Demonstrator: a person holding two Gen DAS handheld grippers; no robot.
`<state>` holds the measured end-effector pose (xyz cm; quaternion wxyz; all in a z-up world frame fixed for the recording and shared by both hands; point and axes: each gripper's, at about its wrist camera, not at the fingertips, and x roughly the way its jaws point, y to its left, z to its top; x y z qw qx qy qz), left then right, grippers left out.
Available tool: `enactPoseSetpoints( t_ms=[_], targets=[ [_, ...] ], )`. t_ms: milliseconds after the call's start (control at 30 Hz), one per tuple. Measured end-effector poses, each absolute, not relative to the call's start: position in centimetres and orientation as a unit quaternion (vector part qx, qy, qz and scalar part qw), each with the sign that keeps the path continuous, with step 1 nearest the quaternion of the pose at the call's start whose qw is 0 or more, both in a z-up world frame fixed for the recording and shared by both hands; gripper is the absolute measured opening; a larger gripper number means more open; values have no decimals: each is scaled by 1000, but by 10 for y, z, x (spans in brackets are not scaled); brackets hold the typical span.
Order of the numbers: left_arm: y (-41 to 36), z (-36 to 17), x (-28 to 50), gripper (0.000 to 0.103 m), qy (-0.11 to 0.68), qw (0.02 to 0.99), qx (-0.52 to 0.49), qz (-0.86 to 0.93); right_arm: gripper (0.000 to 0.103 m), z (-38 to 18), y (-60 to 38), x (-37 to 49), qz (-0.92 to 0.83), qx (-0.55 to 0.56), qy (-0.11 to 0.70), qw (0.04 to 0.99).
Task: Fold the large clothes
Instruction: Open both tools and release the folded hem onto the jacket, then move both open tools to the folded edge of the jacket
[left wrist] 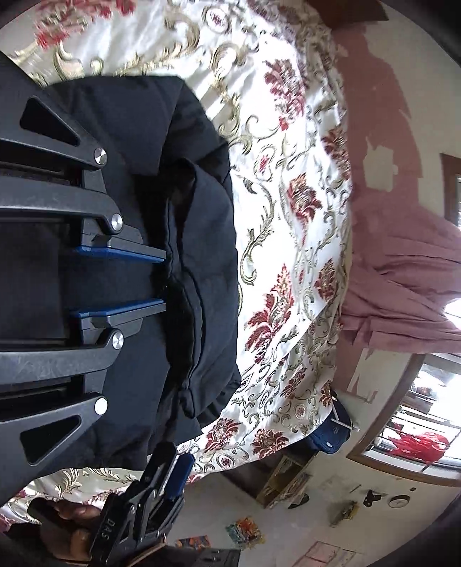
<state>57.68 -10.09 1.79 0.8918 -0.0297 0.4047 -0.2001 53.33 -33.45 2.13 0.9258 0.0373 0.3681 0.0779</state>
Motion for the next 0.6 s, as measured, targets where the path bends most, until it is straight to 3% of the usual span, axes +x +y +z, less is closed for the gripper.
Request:
enactPoseSetpoints(
  t_ms=[67,100,133,200,333,600],
  targets=[
    [-99,25,570,24,401,895,-28,-193,63,31,-334,525,74,35,356,931],
    [-98,29,566,33,400,896,-30,-190,67,36,-334,520,71,33,350,934],
    [-96,34,560,59,396,898,-35,-187,72,40,-333,514,68,30,344,936],
    [-90,43,548,94,373,909,-51,-177,76,49,-330,503,64,22,331,941],
    [-72,63,521,96,333,924,-92,-166,92,66,-325,481,50,19,315,948],
    [-52,95,467,100,291,942,-83,-144,101,95,-316,433,44,30,280,959]
  ],
)
